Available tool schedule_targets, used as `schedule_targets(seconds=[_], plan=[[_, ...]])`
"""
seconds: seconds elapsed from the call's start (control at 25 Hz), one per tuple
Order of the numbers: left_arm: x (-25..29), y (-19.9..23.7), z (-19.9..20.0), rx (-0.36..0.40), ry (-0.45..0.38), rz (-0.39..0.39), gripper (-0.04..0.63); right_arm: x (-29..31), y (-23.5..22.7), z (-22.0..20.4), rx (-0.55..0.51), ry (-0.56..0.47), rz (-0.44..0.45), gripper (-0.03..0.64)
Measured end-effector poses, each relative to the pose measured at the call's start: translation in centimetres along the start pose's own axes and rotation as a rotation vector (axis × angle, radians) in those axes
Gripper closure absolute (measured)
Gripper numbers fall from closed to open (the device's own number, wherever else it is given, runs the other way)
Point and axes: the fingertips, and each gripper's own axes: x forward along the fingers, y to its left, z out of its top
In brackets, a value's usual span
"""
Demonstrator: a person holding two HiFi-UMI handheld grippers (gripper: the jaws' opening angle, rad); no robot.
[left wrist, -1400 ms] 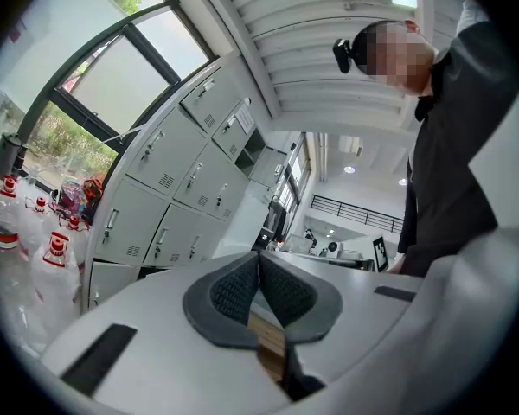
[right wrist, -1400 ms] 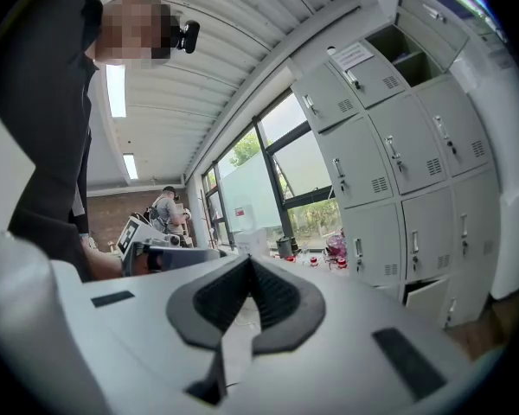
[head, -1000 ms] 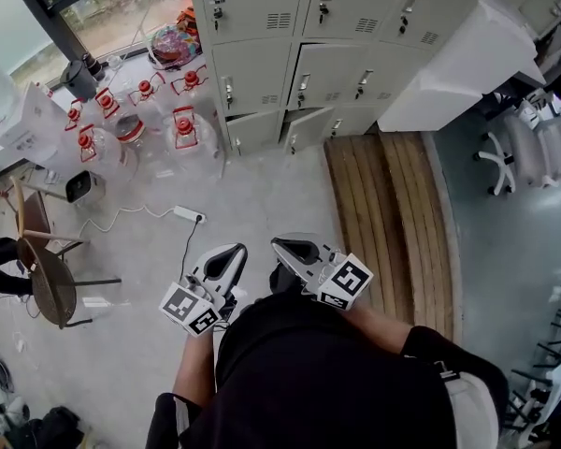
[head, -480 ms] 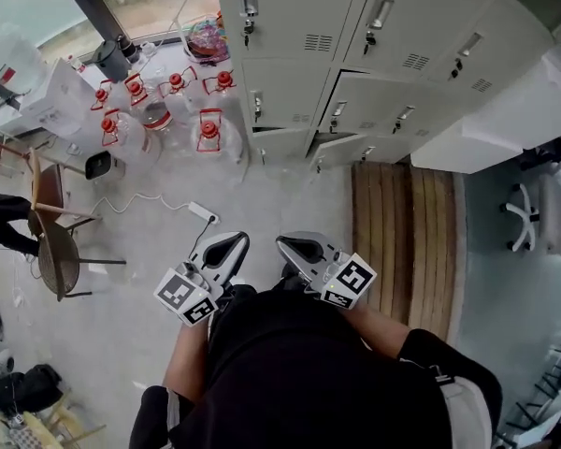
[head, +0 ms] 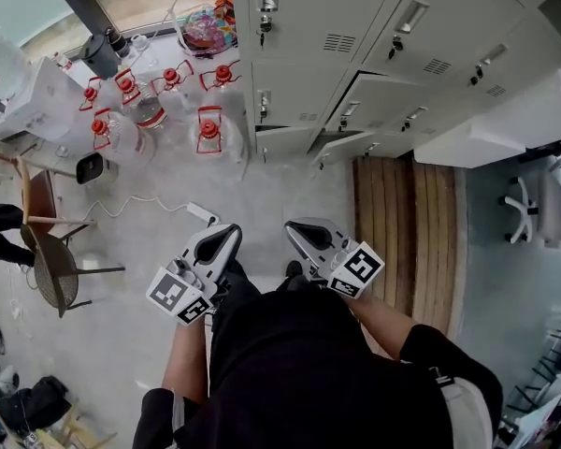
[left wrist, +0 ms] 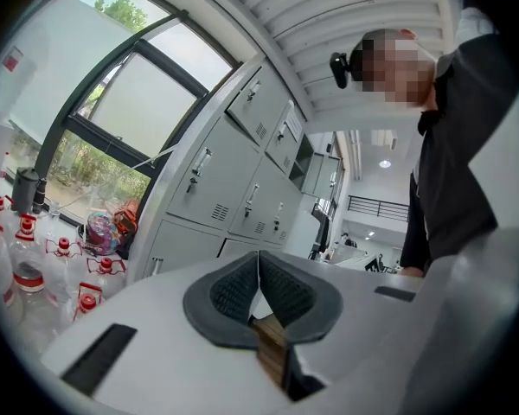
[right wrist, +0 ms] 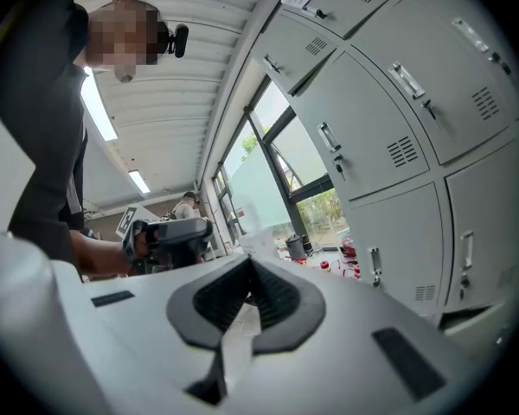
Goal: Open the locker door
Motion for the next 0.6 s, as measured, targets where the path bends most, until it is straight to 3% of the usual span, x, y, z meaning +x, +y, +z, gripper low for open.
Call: schedule_targets(seconds=[0.24,0.6], plan=[[-0.9,6.2,0.5,-0.026,0.046,-0.112,0.577,5.7,-0.2,0.1,-0.029,0.058,-0.106,0.604],[-1.4,15.1,1.0,-0.055,0.053,-0.186,0.577,14.7,-1.8,0.1,-0.088,0.098,-0.195,0.604]])
